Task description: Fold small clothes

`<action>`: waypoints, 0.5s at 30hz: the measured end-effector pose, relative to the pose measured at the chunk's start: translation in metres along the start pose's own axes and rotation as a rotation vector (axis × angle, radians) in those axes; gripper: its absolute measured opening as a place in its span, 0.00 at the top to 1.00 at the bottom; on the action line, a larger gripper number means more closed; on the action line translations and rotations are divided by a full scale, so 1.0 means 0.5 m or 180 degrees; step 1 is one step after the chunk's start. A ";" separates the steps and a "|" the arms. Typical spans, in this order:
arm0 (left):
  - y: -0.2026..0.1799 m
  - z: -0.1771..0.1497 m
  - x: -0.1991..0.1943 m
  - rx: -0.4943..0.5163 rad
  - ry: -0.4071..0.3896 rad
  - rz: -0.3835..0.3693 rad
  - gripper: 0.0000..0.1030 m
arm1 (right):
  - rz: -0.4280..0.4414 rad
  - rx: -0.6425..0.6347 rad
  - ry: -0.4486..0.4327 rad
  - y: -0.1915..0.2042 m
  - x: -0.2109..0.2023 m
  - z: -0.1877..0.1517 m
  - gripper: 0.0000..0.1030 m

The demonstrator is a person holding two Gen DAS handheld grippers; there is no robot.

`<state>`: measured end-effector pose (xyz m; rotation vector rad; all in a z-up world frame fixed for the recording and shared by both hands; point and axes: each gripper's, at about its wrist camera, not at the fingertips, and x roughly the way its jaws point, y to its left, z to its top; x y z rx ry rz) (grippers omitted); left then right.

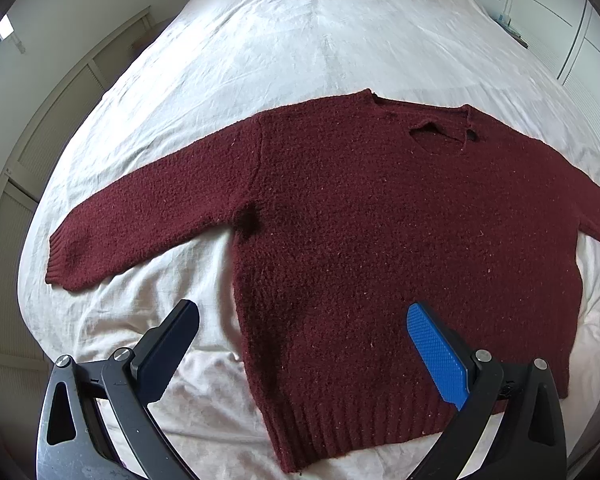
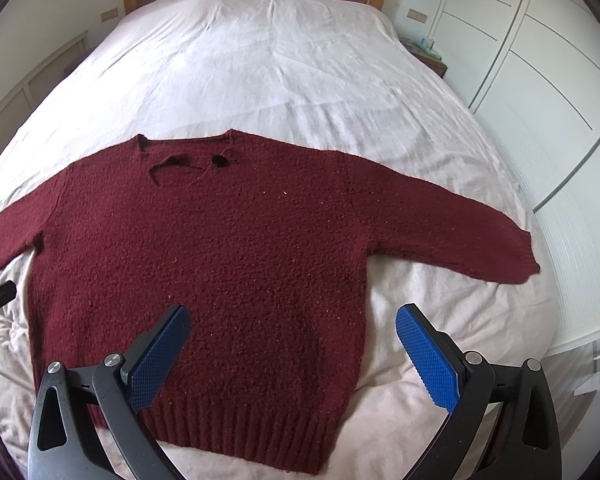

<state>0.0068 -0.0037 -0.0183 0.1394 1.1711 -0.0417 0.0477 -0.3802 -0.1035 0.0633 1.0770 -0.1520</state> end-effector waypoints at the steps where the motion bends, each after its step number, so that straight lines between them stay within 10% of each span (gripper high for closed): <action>1: 0.000 0.000 0.001 -0.0002 0.0003 -0.0003 0.01 | 0.0004 -0.0008 0.0006 0.001 0.001 0.001 0.00; 15: -0.002 0.004 0.005 0.0021 0.0028 -0.0013 0.01 | -0.0004 -0.0001 0.0036 -0.005 0.009 0.005 0.00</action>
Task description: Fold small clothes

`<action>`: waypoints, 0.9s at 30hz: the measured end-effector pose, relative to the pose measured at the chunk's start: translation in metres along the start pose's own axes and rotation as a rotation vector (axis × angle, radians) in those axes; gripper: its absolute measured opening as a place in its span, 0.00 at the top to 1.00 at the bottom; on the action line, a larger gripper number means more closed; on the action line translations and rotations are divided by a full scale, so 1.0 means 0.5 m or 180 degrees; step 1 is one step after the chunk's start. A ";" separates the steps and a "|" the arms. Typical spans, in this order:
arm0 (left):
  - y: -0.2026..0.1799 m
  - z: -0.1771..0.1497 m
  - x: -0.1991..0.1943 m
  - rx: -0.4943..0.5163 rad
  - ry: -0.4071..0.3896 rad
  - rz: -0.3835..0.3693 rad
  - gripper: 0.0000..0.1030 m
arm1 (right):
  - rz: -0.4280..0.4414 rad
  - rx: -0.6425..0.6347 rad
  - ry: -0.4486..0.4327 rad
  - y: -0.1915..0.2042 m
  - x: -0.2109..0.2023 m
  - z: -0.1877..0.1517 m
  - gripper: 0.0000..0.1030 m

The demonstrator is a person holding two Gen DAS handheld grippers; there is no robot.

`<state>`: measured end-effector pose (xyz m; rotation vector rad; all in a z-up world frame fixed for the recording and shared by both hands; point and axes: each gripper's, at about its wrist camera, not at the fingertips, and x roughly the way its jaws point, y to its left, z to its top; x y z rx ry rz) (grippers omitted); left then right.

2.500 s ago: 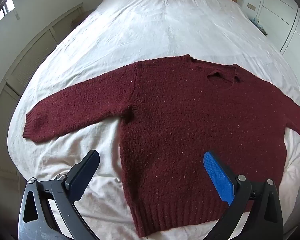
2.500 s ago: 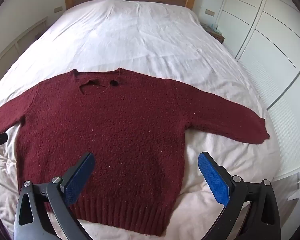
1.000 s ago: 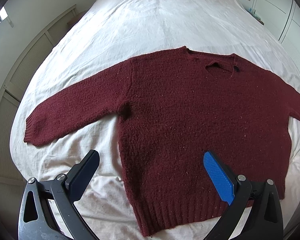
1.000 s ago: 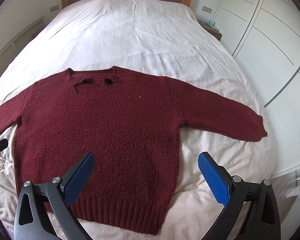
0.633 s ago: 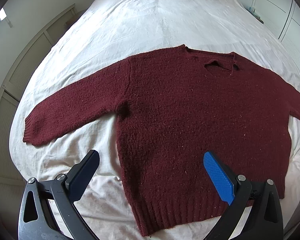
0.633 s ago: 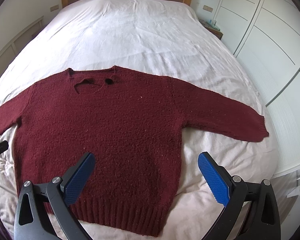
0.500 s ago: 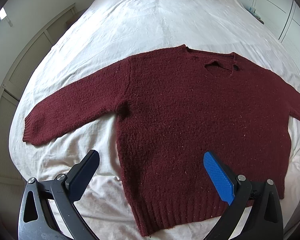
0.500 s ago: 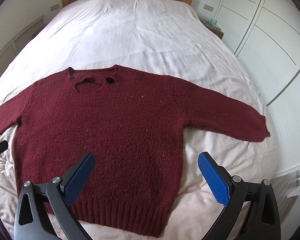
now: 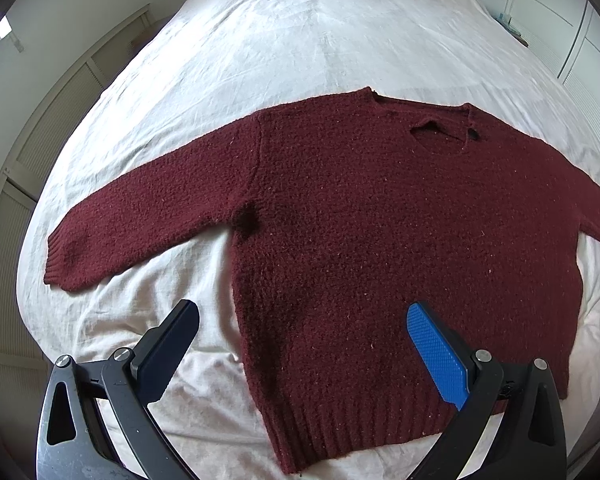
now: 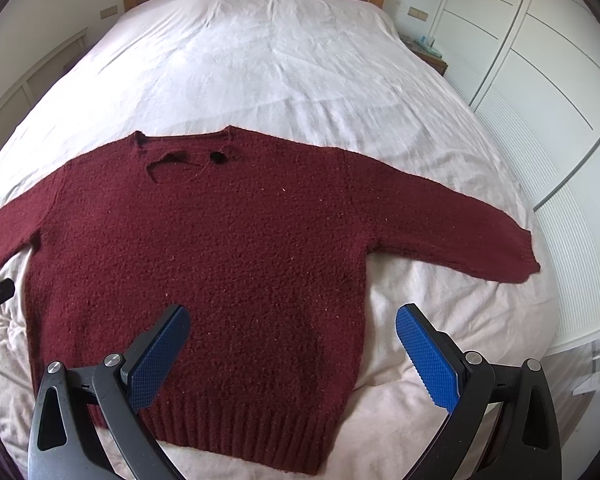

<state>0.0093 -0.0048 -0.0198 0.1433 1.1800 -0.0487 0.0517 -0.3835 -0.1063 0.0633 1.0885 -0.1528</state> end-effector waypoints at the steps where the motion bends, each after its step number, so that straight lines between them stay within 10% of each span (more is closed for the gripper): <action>1: -0.001 0.000 0.001 0.0004 -0.0001 -0.0001 0.01 | 0.0001 0.0001 -0.0001 0.000 0.000 0.000 0.00; 27: -0.010 0.005 0.003 0.0050 0.0005 0.0020 0.01 | 0.0019 0.0034 -0.0031 -0.022 0.013 -0.005 0.00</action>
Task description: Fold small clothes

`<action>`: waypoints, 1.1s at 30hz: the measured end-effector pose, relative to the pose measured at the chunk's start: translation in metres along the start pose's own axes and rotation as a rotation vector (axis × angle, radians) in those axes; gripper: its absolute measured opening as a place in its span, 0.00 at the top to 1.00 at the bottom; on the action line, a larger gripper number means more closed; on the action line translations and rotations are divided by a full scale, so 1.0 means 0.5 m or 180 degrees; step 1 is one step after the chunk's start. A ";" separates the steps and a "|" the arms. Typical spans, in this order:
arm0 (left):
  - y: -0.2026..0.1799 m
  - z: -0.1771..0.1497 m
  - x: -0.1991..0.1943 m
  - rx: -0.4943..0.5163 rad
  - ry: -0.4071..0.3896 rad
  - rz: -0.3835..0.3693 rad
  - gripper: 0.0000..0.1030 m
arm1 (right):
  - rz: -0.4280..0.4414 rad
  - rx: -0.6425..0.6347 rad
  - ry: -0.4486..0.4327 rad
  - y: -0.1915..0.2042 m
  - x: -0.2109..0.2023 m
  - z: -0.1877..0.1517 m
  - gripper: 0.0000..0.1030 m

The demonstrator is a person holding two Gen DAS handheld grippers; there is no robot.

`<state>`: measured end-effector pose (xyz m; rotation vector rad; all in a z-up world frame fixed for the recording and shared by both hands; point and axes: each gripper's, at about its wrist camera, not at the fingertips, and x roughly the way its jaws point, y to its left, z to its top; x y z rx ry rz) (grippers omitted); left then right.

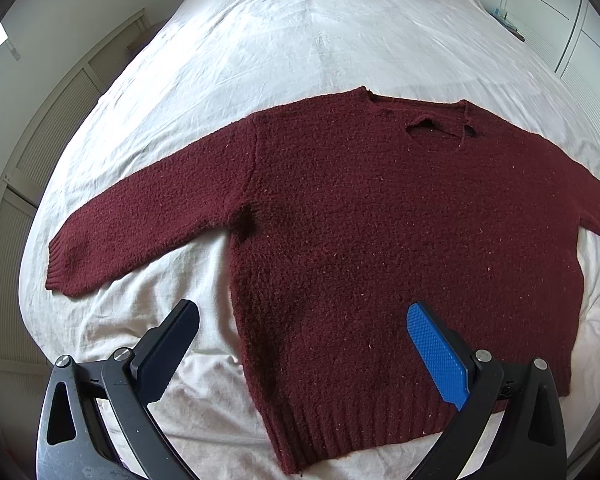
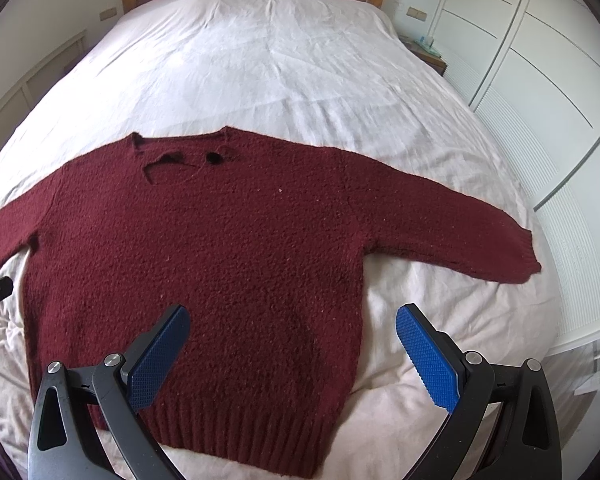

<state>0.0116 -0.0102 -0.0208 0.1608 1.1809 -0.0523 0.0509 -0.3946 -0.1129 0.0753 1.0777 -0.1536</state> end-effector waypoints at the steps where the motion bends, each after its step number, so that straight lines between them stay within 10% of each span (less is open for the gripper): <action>1: -0.002 0.002 0.001 0.0005 -0.0001 -0.0003 0.01 | -0.0001 0.0018 -0.0006 -0.009 0.004 0.001 0.00; 22: -0.026 0.122 0.104 0.0202 0.0007 -0.0034 0.01 | -0.0367 0.1966 0.0391 -0.609 0.320 0.023 0.00; 33: -0.001 0.132 0.178 0.0097 0.0200 -0.0089 0.01 | -0.0363 0.2742 0.0560 -0.747 0.414 -0.030 0.02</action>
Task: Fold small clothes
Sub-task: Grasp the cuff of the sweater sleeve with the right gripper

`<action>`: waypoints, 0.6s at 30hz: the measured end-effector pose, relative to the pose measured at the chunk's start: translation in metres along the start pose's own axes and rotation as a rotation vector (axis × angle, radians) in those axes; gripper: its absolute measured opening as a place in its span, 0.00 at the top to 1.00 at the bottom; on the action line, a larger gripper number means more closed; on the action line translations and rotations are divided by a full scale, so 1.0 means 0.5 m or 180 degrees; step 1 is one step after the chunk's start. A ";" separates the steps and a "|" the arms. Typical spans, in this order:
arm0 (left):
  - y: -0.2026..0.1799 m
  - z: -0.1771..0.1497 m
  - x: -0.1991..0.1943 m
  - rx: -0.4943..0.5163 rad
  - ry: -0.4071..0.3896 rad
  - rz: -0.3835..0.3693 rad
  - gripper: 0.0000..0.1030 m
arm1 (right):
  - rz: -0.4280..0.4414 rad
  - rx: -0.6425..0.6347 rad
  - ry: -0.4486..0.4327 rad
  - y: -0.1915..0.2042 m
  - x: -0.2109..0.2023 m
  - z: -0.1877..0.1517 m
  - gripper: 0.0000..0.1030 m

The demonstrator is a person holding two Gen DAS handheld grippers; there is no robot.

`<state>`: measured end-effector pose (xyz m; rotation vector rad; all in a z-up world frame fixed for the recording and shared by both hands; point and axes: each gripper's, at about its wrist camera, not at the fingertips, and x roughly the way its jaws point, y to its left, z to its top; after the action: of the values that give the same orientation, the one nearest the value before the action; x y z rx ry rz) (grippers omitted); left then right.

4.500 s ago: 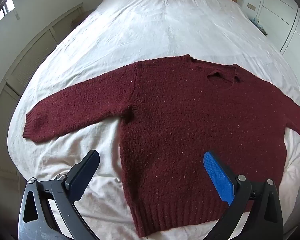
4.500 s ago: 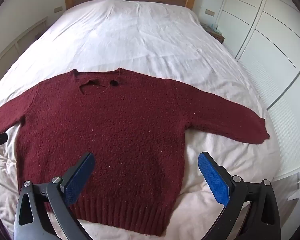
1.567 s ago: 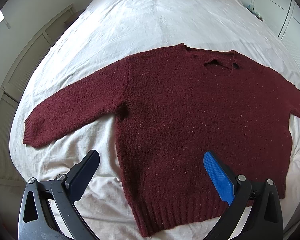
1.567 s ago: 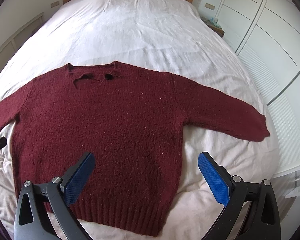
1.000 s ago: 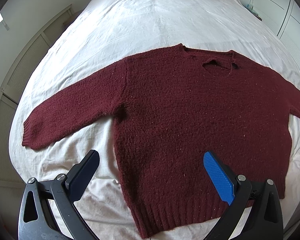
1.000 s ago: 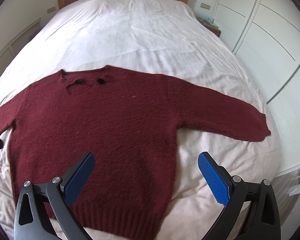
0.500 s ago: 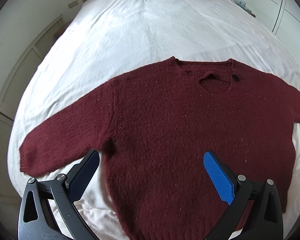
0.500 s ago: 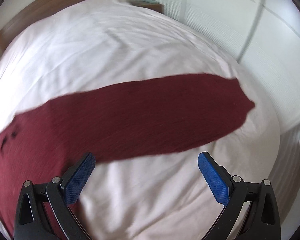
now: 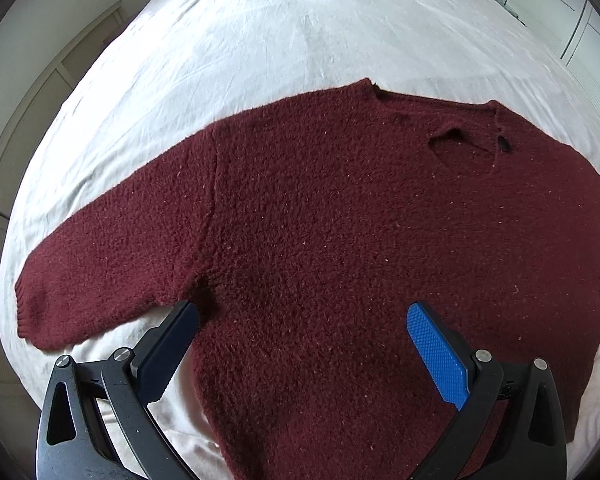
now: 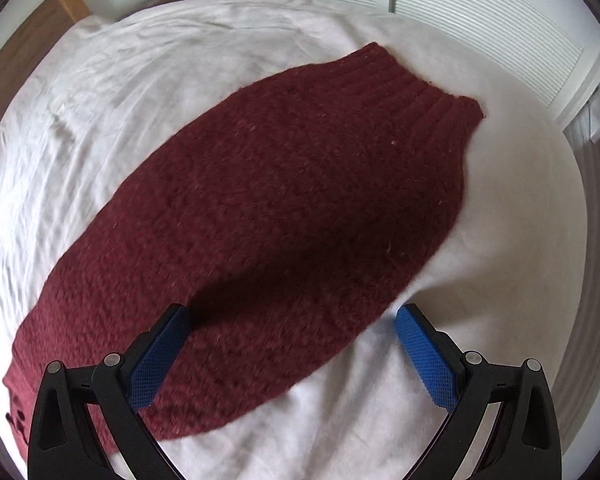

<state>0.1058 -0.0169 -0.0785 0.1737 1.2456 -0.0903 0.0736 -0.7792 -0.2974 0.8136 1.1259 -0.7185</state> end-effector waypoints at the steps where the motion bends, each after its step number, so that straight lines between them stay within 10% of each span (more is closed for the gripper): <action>1: 0.002 -0.003 0.005 -0.0007 0.0016 -0.0003 0.01 | -0.0019 -0.0021 -0.0019 0.000 0.001 0.003 0.06; 5: 0.017 -0.015 0.024 -0.0063 0.0102 -0.0006 0.01 | -0.0124 -0.0053 0.0009 0.004 0.011 0.027 0.36; 8: 0.031 -0.026 0.033 -0.0105 0.0150 0.0009 0.01 | -0.0063 -0.0149 0.0016 0.018 0.004 0.053 0.81; 18: 0.073 -0.051 0.017 -0.0155 0.0107 0.0016 0.01 | 0.0279 -0.0903 -0.0545 0.159 -0.189 0.009 0.86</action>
<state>0.0907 0.0240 -0.0915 0.1364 1.2795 -0.0529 0.1156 -0.7332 -0.1909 0.5466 1.0033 -0.5298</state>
